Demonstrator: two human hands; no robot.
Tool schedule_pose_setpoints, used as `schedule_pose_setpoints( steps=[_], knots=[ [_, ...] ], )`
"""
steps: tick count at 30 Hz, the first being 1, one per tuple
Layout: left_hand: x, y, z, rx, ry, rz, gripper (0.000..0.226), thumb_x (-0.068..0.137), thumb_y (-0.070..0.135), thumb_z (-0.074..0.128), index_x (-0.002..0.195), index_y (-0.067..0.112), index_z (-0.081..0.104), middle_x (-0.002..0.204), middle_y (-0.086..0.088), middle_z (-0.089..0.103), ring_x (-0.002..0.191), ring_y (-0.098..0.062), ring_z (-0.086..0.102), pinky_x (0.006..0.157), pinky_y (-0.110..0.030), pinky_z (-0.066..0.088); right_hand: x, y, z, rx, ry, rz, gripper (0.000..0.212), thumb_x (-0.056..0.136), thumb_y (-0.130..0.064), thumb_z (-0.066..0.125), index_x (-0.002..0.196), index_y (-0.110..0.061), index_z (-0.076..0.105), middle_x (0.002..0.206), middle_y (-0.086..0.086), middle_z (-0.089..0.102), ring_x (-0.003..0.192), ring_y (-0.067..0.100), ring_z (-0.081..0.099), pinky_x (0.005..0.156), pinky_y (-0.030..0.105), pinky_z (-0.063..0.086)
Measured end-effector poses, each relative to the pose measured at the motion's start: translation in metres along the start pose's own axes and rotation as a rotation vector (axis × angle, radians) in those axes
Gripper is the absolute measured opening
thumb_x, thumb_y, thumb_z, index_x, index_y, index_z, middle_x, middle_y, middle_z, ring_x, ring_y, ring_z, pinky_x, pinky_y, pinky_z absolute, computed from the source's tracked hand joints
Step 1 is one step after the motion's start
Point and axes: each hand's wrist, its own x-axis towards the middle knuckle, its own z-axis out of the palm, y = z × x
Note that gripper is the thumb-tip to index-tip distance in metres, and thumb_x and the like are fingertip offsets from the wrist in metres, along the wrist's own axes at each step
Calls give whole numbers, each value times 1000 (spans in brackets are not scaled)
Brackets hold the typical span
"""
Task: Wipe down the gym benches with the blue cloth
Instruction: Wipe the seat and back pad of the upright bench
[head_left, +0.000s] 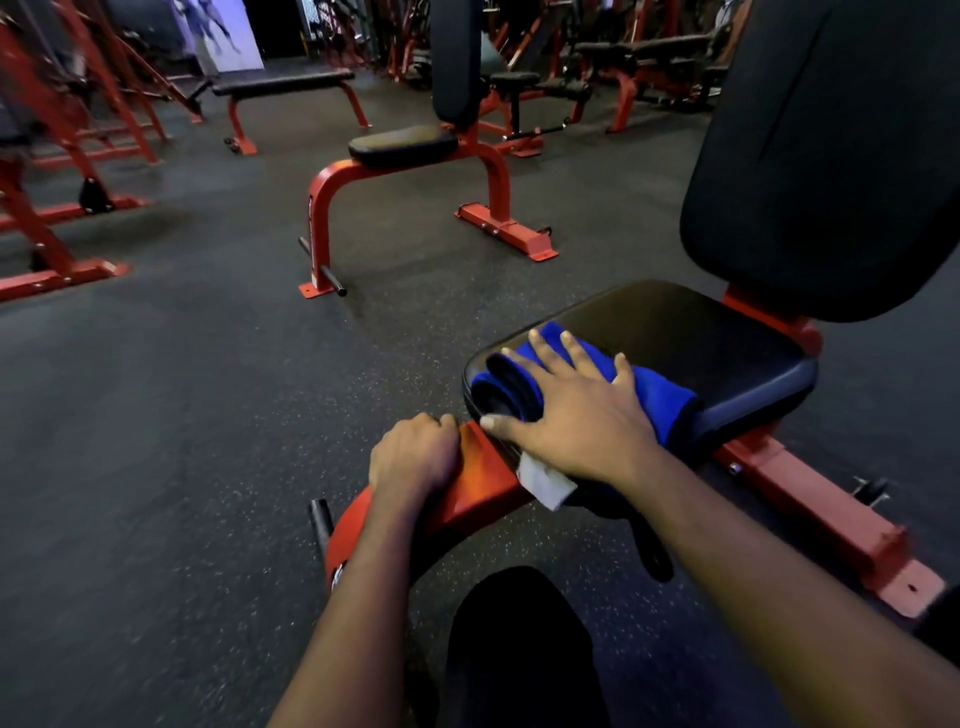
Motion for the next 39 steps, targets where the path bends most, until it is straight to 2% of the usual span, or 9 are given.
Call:
schedule_pose_setpoints(
  steps=[6,10,14,18,22,26,30,36,39],
  knots=[
    [0,2,-2,-27,0,-18,52,96,38,28,117,6,63,126,-22,60,115,-37,57,92,-41,44,6,7,-7,29,21,97,77,85,-76,39,152,-43,20,163,-18,0,151,11,-2,118,58,5],
    [-1,2,-2,-30,-9,-20,52,96,37,28,118,6,63,127,-22,60,116,-37,56,93,-41,43,-9,12,-5,39,36,3,68,92,-65,40,153,-43,19,163,-21,5,150,6,1,120,52,5],
    [-3,2,-3,-37,-13,-11,52,97,37,27,119,5,62,128,-23,59,117,-38,56,95,-42,43,-10,15,-8,69,122,157,60,94,-57,42,150,-41,28,163,-19,10,151,9,5,119,52,7],
    [-4,1,-2,-24,-8,-9,53,97,37,27,119,4,62,128,-23,59,118,-37,55,95,-42,43,-20,24,-11,91,76,69,62,94,-54,46,152,-40,27,162,-21,14,150,5,7,121,48,6],
    [-5,1,-3,-20,-8,-3,54,97,37,26,121,4,61,130,-23,58,119,-38,55,97,-42,42,-14,30,-15,72,149,234,60,95,-51,43,152,-37,28,162,-18,13,151,9,7,119,49,5],
    [-6,1,-3,-13,-2,9,53,97,37,26,120,4,61,130,-23,58,119,-38,55,97,-42,42,-14,52,-17,88,59,117,67,93,-54,49,153,-37,24,162,-19,15,150,3,7,120,44,7],
    [-7,1,-3,-12,1,25,54,98,37,26,120,4,61,130,-23,58,120,-38,55,96,-42,42,-8,57,-27,83,133,330,66,95,-49,48,154,-30,25,163,-12,16,151,9,9,121,46,7],
    [-7,0,-2,-95,29,-9,52,99,37,28,118,3,62,128,-24,59,118,-39,55,95,-41,42,-51,41,-9,103,151,154,58,95,-54,45,149,-47,27,160,-25,11,150,3,2,120,49,-2],
    [-7,7,-6,-305,143,-72,51,101,37,30,118,2,63,124,-27,60,115,-42,55,95,-42,42,-33,47,-13,44,94,157,63,94,-60,41,152,-45,21,161,-25,5,150,5,0,119,53,5]
  ],
)
